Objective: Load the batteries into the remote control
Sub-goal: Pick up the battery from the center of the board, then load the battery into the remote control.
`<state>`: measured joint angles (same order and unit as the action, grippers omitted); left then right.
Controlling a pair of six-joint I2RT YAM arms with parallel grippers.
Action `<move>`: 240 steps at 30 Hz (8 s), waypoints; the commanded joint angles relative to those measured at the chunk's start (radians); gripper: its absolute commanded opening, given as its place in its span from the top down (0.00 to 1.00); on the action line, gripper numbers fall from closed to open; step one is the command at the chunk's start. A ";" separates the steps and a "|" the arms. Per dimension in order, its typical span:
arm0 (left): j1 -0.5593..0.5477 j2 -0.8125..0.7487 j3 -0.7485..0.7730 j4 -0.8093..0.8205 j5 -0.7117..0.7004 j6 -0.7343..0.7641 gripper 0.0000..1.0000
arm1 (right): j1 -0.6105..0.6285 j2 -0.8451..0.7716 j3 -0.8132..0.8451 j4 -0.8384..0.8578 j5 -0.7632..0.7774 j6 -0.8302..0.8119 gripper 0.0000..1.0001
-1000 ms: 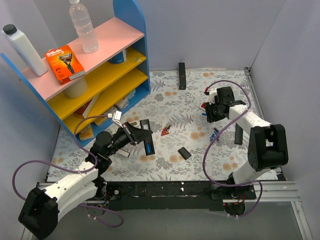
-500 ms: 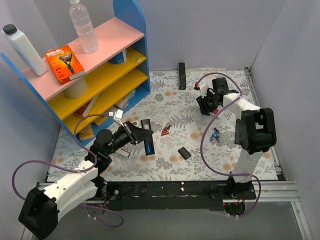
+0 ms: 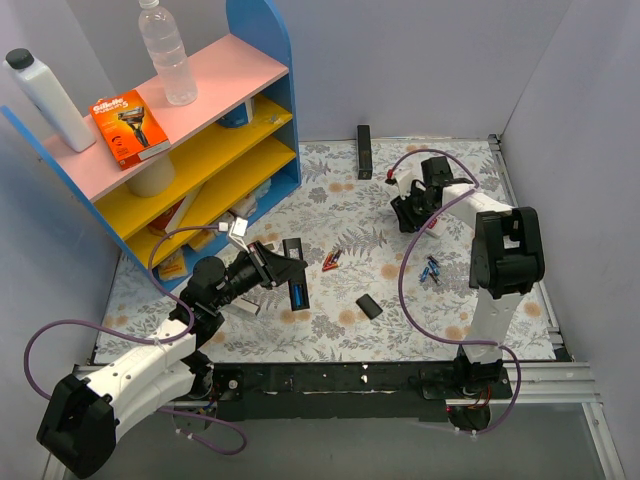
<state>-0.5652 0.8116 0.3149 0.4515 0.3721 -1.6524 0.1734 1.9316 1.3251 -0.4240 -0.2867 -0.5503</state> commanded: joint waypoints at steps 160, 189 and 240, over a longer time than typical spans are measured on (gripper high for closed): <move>-0.088 0.353 -0.056 0.366 -0.187 -0.791 1.00 | 0.870 -0.755 -0.053 -0.120 0.242 0.628 0.40; -0.085 0.351 0.049 0.263 -0.084 -0.656 1.00 | 0.871 -0.793 -0.299 -0.010 -0.061 0.308 0.62; -0.085 0.299 0.081 0.217 -0.070 -0.595 1.00 | 0.870 -0.752 -0.182 -0.065 -0.020 0.268 0.66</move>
<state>-0.6502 1.1477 0.3454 0.6754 0.2821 -1.9980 1.0420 1.2041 1.0771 -0.4763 -0.2714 -0.2657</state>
